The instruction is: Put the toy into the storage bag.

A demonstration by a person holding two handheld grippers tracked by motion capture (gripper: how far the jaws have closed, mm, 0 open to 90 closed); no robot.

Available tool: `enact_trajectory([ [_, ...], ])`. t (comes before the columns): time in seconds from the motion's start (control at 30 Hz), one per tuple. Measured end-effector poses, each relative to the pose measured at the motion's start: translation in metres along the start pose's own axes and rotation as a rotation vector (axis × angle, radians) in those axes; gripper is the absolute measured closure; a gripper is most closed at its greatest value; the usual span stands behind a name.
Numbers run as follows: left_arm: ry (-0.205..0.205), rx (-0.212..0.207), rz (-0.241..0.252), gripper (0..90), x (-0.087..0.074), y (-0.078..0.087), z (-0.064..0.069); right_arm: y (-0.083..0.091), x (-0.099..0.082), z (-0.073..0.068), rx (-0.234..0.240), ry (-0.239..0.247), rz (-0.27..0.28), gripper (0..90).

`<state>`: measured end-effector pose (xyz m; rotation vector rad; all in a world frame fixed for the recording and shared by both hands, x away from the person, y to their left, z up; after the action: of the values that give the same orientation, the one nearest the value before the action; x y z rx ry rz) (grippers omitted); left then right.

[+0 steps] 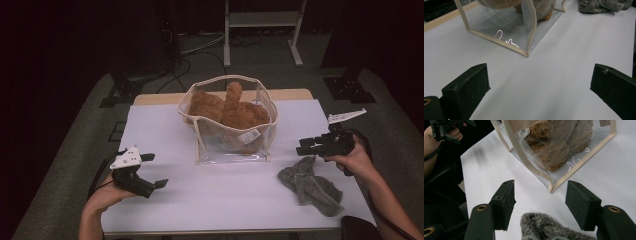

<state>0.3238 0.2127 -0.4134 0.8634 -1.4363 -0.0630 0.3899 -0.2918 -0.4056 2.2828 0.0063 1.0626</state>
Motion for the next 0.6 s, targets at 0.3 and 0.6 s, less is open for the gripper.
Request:
enact_trajectory([
  [0.3, 0.000, -0.002, -0.005, 1.2, 0.000, 0.000, 0.001, -0.001, -0.009, 0.002, 0.016, -0.018, 0.013, 38.6],
  [0.6, -0.016, 0.000, -0.008, 1.2, 0.004, -0.001, 0.004, -0.003, -0.022, 0.000, 0.027, -0.033, 0.008, 38.5],
])
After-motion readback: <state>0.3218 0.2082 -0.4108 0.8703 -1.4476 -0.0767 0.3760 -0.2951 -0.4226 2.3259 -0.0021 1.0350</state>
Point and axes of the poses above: each handheld gripper's, and its own axes: y roughly backward along the jaws, x roughly out of its top, z roughly to its right, the point moved 6 cm from there along -y, roughly forward along the jaws, and after that the axes turned 6 degrees about -y, right-handed, at the moved point
